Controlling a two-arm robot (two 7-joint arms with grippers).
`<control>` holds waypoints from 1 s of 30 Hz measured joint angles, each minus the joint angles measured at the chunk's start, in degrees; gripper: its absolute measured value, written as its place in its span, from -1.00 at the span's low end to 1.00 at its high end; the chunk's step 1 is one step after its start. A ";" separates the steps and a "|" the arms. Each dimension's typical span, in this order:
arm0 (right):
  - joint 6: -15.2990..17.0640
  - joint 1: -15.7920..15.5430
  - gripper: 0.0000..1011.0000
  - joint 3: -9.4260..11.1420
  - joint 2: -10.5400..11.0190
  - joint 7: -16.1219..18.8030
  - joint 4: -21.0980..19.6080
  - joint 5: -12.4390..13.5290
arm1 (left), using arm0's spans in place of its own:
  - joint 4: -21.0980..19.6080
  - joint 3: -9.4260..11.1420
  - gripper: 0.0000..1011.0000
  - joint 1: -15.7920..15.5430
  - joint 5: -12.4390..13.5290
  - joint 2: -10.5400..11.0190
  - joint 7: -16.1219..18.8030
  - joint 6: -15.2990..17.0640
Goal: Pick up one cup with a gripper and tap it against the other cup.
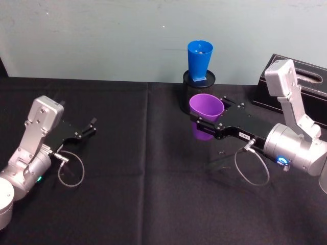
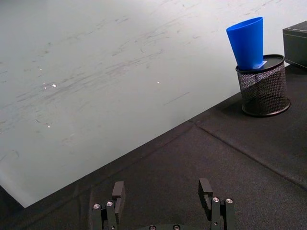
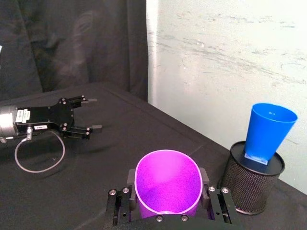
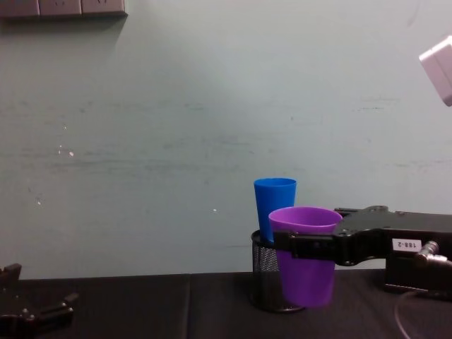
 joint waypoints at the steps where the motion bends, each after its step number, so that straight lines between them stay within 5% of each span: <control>1: 0.00 0.02 0.44 -0.01 0.00 0.00 -0.02 -0.01 | 0.00 0.00 0.99 0.00 0.00 0.00 0.00 0.00; 30: -0.05 -0.14 0.44 0.20 -0.01 0.01 0.07 -0.10 | 0.00 0.00 0.99 0.00 0.00 0.00 0.00 0.00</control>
